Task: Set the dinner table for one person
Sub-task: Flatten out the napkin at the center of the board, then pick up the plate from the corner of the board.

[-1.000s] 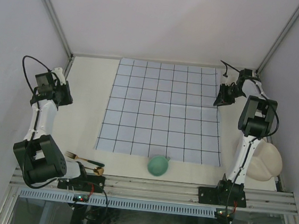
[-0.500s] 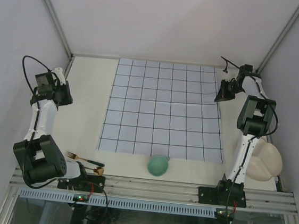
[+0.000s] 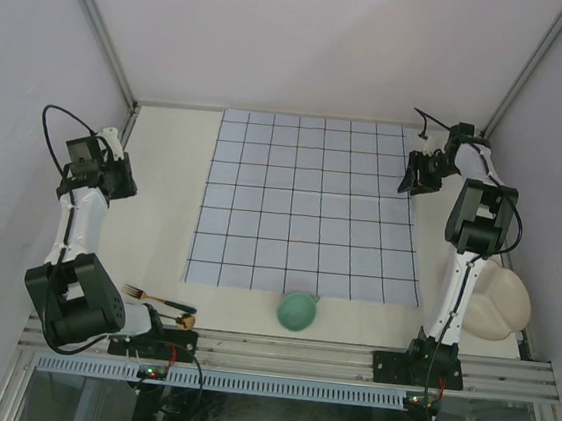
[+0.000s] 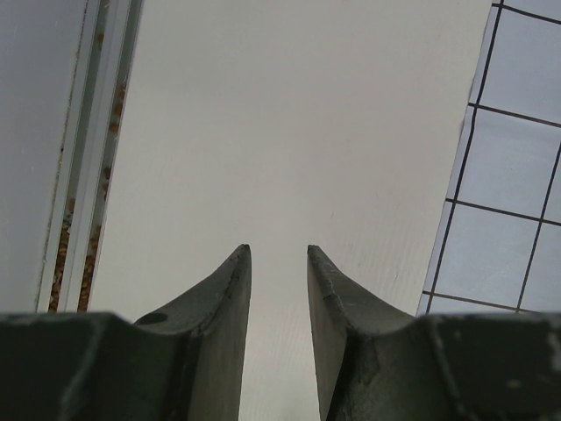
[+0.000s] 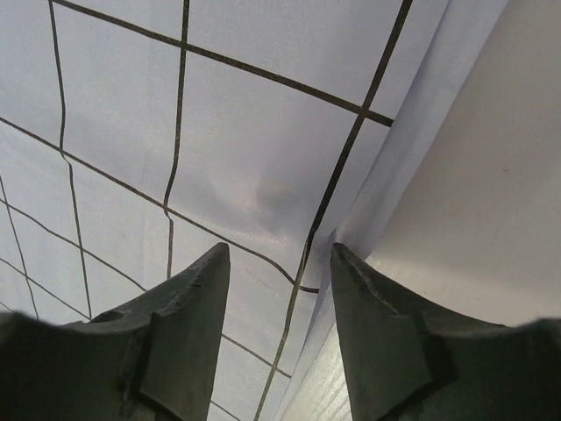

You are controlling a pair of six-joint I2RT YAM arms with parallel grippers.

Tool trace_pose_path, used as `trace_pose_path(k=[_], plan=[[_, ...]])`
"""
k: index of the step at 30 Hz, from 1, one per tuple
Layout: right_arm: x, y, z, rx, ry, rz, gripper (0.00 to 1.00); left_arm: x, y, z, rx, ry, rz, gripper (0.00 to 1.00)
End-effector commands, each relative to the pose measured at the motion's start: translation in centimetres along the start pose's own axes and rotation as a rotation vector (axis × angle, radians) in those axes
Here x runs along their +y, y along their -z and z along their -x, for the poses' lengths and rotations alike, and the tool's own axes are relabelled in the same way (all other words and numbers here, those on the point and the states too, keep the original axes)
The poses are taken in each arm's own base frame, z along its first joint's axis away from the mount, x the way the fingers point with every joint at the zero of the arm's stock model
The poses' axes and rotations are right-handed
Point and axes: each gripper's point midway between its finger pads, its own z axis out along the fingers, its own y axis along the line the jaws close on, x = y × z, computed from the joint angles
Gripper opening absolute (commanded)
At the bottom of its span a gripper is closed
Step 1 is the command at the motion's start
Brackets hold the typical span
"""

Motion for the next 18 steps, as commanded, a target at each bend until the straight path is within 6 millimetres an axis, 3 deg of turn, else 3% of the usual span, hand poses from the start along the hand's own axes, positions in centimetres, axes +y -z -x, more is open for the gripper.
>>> trace_pose_path(k=[1, 7, 13, 18], plan=[[1.3, 2.0, 0.3, -0.016, 0.057, -0.017, 0.52, 0.0, 1.9, 3.7, -0.106, -0.013, 0.006, 0.37], [2.5, 5.6, -0.8, -0.043, 0.092, -0.089, 0.53, -0.5, 2.6, 3.5, -0.120, -0.009, -0.012, 0.37], [3.8, 12.4, -2.7, -0.123, 0.158, -0.291, 0.53, -1.4, 3.2, 3.4, -0.150, 0.000, -0.052, 0.37], [3.6, 17.9, -7.6, -0.131, 0.183, -0.548, 0.79, -2.3, 2.9, 3.5, -0.158, 0.021, -0.105, 0.37]])
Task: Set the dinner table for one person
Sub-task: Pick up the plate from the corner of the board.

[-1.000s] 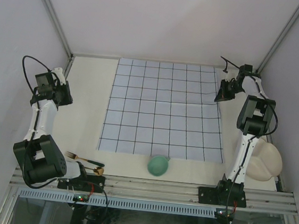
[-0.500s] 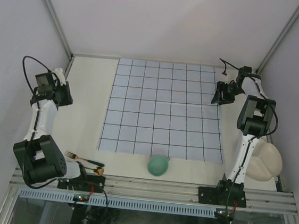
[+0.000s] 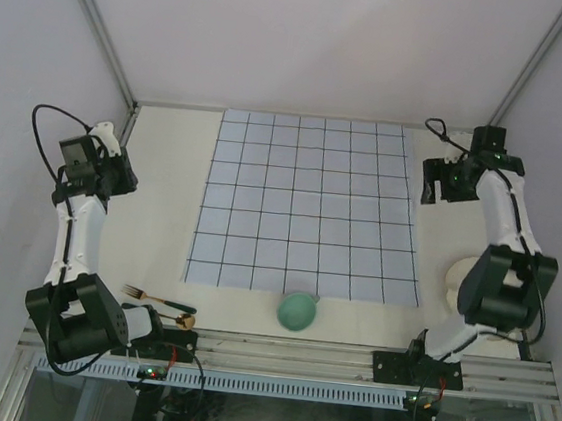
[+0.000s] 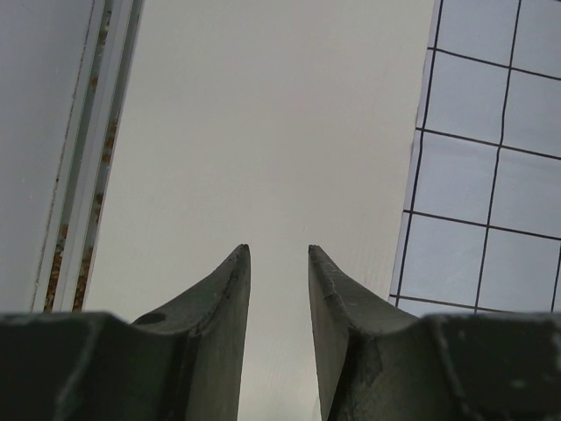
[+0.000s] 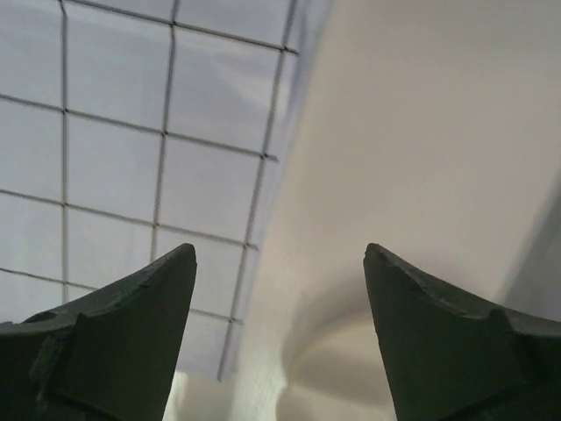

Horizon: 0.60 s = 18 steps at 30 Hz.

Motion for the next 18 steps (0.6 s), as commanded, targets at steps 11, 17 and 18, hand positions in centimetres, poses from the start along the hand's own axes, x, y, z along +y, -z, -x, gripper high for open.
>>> trace_pose_path(k=[11, 17, 18], plan=[[-0.4, 8.2, -12.7, 0.109, 0.239, -0.465, 0.87, -1.3, -0.7, 0.8, -0.048, 0.040, -0.075, 0.37], [-0.3, 5.4, -15.6, 0.219, 0.266, -0.486, 0.87, -0.7, -0.1, 0.7, -0.029, 0.019, -0.039, 0.37], [-0.4, 4.9, -15.7, 0.229, 0.275, -0.495, 0.86, -0.5, 0.1, 0.9, -0.032, 0.017, -0.030, 0.37]])
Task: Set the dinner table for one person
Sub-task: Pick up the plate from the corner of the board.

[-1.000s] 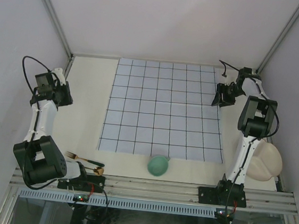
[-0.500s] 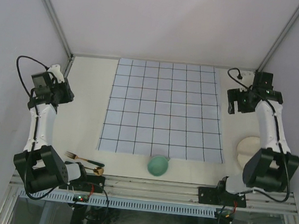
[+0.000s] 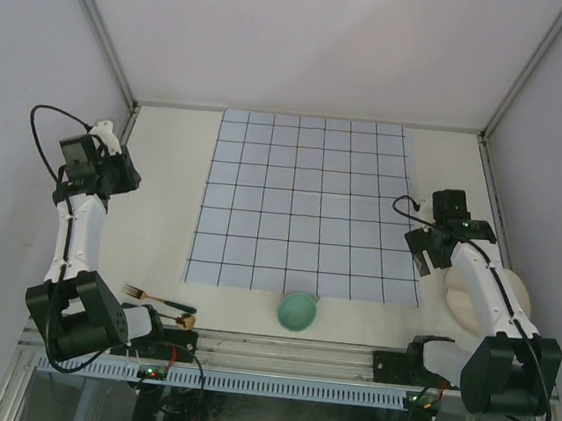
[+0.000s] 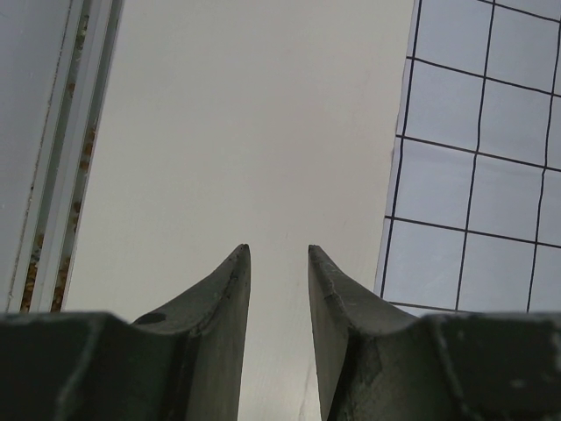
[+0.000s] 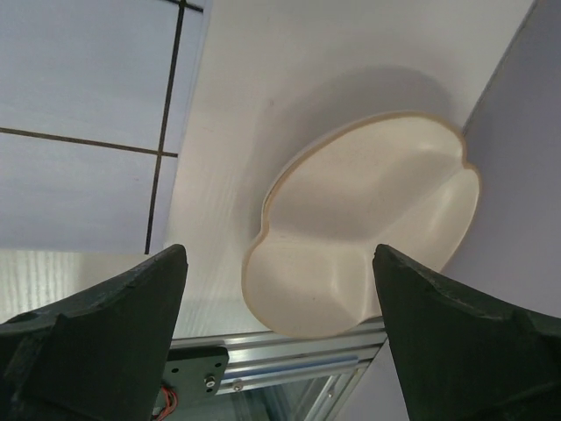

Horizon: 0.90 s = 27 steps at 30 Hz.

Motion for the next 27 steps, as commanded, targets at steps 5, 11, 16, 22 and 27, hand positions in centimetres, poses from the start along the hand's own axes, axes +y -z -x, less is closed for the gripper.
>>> trace_pose_path(k=[5, 11, 16, 22, 27], plan=[[-0.3, -4.4, -1.3, 0.097, 0.058, -0.134, 0.85, 0.9, 2.0, 1.8, -0.016, -0.029, 0.072, 0.37], [0.5, -6.1, -1.9, 0.115, 0.062, -0.129, 0.85, 1.6, 3.0, 3.2, -0.023, -0.014, 0.129, 0.37], [0.7, -6.5, -2.1, 0.110, 0.058, -0.128, 0.85, 2.2, 3.2, 3.0, -0.003, -0.027, 0.160, 0.37], [-0.5, -7.3, -3.0, 0.146, 0.074, -0.194, 0.84, 3.1, 3.4, 2.1, 0.018, -0.064, 0.204, 0.37], [-0.8, -7.6, -3.7, 0.182, 0.072, -0.215, 0.82, 3.0, 3.5, 2.1, 0.014, -0.069, 0.199, 0.36]])
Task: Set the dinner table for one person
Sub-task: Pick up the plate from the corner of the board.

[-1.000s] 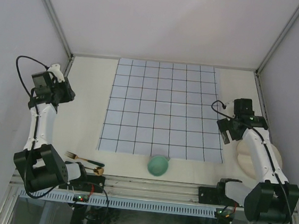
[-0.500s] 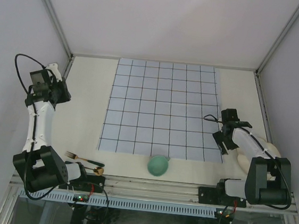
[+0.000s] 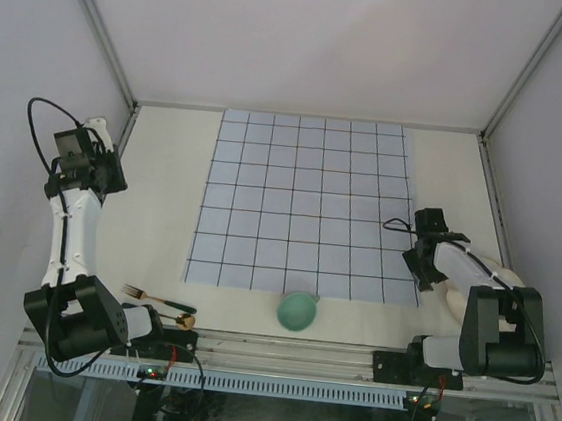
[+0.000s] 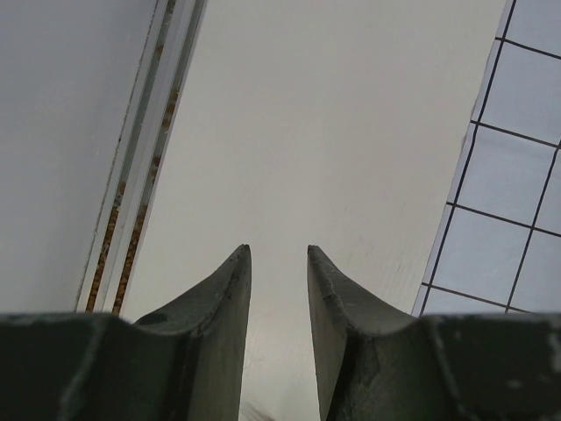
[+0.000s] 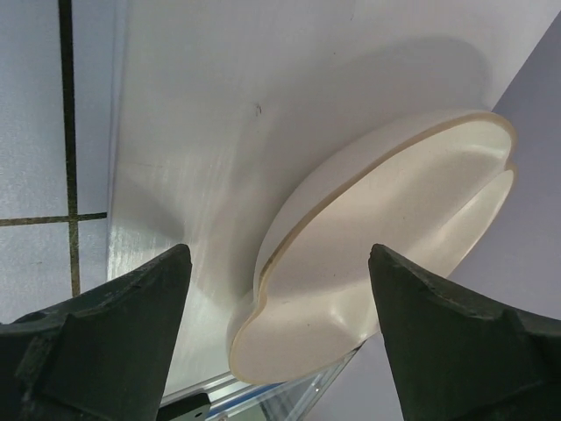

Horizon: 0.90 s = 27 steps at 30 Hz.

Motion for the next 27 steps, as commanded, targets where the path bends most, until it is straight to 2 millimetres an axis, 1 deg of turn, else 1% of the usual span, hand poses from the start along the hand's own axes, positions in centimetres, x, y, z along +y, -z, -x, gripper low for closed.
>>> trace_pose_path(k=[1, 5, 8, 12, 14, 19, 22, 27], plan=[[-1.2, -0.3, 0.1, 0.005, -0.018, -0.064, 0.82, 0.4, 1.2, 1.8, -0.059, -0.031, 0.018, 0.36], [-1.3, -0.6, -0.2, 0.025, -0.022, -0.069, 0.79, 0.5, 1.1, 2.4, -0.064, -0.030, 0.017, 0.36], [-1.5, -1.0, -0.7, 0.056, -0.018, -0.082, 0.76, 0.3, 1.1, 2.5, -0.064, -0.024, 0.009, 0.36], [-1.4, -1.6, -1.4, 0.086, -0.009, -0.085, 0.75, 0.5, 1.3, 2.5, -0.061, -0.029, 0.021, 0.36], [-1.4, -1.7, -1.7, 0.091, -0.013, -0.083, 0.75, 0.7, 1.6, 2.5, -0.064, -0.024, 0.033, 0.36], [-1.5, -1.8, -1.8, 0.092, -0.024, -0.078, 0.72, 0.3, 2.2, 2.6, -0.086, -0.007, 0.016, 0.36], [-1.5, -1.9, -1.9, 0.096, -0.020, -0.077, 0.69, 0.1, 2.3, 3.0, -0.089, 0.003, 0.010, 0.37], [-1.2, -2.3, -2.1, 0.119, -0.001, -0.069, 0.58, 0.1, 2.3, 3.0, -0.090, -0.003, 0.006, 0.36]])
